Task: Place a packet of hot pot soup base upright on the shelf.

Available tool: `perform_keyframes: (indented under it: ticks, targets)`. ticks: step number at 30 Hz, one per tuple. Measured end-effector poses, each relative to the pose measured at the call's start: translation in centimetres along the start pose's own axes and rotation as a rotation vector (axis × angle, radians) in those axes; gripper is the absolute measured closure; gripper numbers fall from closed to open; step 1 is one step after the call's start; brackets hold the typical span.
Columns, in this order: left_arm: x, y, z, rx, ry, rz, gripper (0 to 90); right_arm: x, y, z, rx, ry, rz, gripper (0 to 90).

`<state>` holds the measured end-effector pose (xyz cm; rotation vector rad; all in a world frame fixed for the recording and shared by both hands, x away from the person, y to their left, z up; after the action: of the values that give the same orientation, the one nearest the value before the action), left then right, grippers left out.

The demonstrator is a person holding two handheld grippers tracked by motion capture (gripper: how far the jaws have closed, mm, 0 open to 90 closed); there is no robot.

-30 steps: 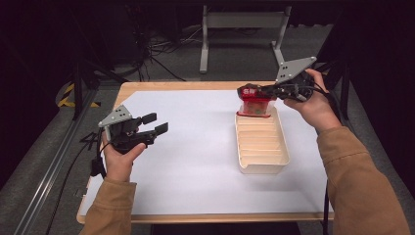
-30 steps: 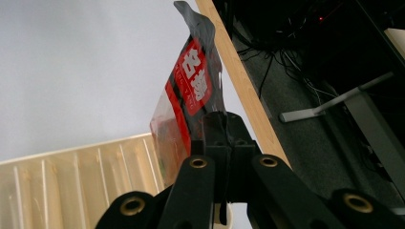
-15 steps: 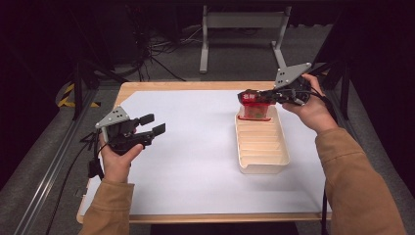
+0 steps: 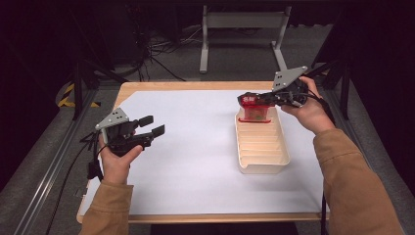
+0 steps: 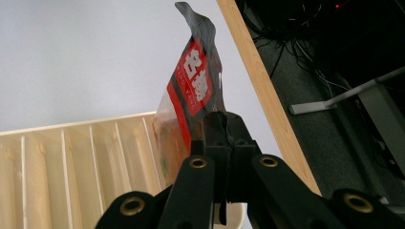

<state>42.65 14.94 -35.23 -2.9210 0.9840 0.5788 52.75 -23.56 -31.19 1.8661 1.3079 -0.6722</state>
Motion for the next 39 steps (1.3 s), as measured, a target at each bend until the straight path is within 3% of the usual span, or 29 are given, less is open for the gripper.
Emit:
perform_keyframes:
  ticks: [39]
  targets:
    - [0.0, -0.7, 0.7, -0.030, -0.020, -0.013, 36.6, 2.8, -0.6, 2.2, 0.058, -0.039, -0.057, 86.9]
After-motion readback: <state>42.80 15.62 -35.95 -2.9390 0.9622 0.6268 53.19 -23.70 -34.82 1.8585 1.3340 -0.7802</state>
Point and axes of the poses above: each handheld gripper's, and its own axes: x roughly forward along the jaws, z roughly out of its underside, y roughly to its right, the point moved 7 cm from there along x, roughly forward along the jaws, and after that the axes turned 12 degrees about -z, right-handed, at the moved point
